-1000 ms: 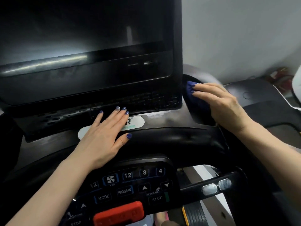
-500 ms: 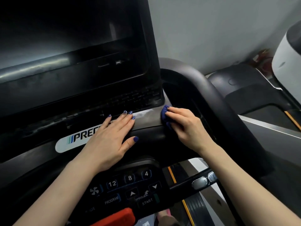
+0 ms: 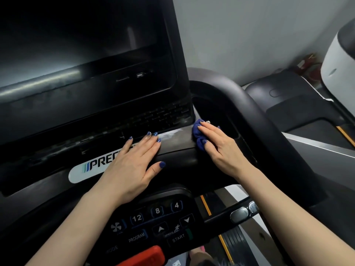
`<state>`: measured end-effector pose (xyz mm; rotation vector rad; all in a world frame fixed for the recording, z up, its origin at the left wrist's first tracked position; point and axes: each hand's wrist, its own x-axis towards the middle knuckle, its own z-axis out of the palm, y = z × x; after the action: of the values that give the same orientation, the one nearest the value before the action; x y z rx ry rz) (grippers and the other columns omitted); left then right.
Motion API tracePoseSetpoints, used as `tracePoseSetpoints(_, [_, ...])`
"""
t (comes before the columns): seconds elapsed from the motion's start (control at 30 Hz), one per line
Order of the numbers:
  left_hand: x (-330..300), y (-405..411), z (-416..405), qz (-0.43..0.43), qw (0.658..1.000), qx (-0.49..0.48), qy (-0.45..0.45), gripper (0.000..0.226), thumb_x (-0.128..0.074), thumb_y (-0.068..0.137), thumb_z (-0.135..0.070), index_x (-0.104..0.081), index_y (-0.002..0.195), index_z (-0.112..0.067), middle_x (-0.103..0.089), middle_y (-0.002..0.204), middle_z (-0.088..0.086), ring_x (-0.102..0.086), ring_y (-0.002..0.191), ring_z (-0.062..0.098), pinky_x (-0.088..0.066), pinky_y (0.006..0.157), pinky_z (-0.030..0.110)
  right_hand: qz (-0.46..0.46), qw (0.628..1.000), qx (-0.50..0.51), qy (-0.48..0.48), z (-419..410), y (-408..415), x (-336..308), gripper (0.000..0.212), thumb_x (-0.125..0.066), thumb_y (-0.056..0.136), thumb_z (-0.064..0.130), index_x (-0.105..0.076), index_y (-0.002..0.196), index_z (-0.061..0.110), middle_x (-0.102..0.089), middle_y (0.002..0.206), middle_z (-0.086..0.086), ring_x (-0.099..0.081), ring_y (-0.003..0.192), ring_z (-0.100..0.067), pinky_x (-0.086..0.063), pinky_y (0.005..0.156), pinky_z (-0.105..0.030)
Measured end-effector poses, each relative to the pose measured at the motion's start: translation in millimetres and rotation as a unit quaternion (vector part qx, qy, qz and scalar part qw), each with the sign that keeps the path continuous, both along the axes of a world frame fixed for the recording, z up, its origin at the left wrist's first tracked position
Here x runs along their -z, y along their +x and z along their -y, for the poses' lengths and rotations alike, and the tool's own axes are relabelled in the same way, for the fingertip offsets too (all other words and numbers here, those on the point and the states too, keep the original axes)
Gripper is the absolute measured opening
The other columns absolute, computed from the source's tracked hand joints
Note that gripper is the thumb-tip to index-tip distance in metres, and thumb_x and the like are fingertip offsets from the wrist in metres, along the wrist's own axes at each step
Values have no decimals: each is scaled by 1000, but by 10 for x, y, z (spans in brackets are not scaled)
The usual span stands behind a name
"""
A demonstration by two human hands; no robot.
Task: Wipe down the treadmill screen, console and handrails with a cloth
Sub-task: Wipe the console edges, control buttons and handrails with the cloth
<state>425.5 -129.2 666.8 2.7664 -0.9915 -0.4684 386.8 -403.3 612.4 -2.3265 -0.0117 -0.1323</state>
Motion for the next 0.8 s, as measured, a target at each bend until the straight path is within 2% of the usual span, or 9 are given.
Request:
tracePoseSetpoints(0.1, [-32,-14,-50,15,1000,-6,-1,79,6,89,-71,-2,156,-29,9,162,-15,19,145,-7,14,121,31,-12,1000,10,7,-81,170,-14,55,-39,93,43,-55,138,15,-45,147,6,-30,138,1,-11,121,-26])
tracePoseSetpoints(0.2, [-39,-24,-124,17,1000,-17,1,81,6,88,-72,-5,156,-29,6,163,-15,15,146,-6,12,122,31,51,999,12,-8,-108,203,92,39,-56,91,24,-65,125,7,-57,138,-7,-50,131,-17,-29,116,-31])
tracePoseSetpoints(0.27, [-33,-29,-153,12,1000,-16,-3,81,5,89,-72,-6,156,-29,4,163,-16,14,146,-6,11,122,31,86,996,14,-8,-20,171,147,31,-61,88,12,-69,116,3,-63,129,-12,-57,122,-21,-37,111,-26])
tracePoseSetpoints(0.33, [-24,-25,-164,11,1000,-15,-12,82,5,89,-73,-9,157,-29,1,162,-16,11,147,-5,10,122,31,105,994,40,-3,-1,196,129,26,-62,86,7,-71,108,0,-64,120,-15,-62,112,-24,-40,103,-17])
tracePoseSetpoints(0.43, [-9,-24,-171,12,1000,-11,-17,82,5,89,-72,-9,157,-28,1,162,-15,10,147,-4,10,122,33,120,992,43,-19,-215,300,80,23,-62,82,5,-70,103,-2,-63,111,-15,-62,102,-26,-46,94,-25])
tracePoseSetpoints(0.57, [-20,-13,-189,14,1000,-3,-5,80,5,88,-70,-5,156,-29,5,162,-16,13,147,-4,11,122,35,145,986,-72,-50,-308,317,20,25,-62,84,14,-70,102,0,-67,111,-12,-58,104,-20,-39,96,-17])
tracePoseSetpoints(0.67, [-27,-5,-212,16,1000,0,-4,81,6,88,-70,-6,157,-29,6,161,-16,13,147,-4,13,122,34,141,987,-23,-79,-122,322,49,25,-67,81,15,-74,103,6,-70,112,-7,-63,104,-26,-42,95,-26])
tracePoseSetpoints(0.73, [-14,-15,-217,17,1000,0,-7,80,5,88,-69,-6,157,-28,6,162,-16,14,147,-4,13,122,34,140,988,8,-71,-171,330,53,25,-68,78,11,-74,102,5,-70,109,-7,-61,103,-25,-36,96,-16])
tracePoseSetpoints(0.8, [-4,-24,-210,17,1000,3,-9,79,4,89,-69,-5,157,-28,7,162,-15,15,147,-4,14,121,33,156,986,-19,-64,-363,379,20,25,-68,77,8,-74,100,3,-71,107,-9,-57,102,-18,-32,96,-9])
